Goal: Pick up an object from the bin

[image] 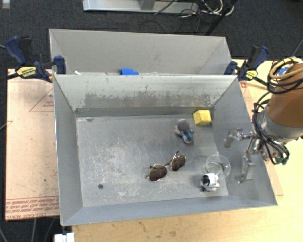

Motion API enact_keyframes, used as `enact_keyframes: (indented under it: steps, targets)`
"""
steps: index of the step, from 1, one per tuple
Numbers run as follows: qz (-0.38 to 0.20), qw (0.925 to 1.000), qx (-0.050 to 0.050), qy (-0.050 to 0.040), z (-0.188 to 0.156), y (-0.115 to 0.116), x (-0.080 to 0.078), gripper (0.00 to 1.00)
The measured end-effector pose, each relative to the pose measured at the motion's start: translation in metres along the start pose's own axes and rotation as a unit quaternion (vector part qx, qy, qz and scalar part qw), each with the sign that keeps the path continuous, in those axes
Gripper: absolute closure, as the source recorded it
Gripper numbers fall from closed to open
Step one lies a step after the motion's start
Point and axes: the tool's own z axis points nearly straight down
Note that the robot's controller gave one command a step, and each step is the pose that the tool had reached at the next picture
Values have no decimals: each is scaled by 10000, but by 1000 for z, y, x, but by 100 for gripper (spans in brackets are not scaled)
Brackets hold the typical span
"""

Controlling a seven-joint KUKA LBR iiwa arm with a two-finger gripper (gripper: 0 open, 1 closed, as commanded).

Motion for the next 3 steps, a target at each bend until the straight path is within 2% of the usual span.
enact_keyframes:
  steps: [1,2,3]
  targets:
    - [-19,10000,8,-40,-4,1,-2,0]
    - [-217,9997,14,-66,58,58,7,0]
    - [-573,9984,-14,-7,81,77,-5,0]
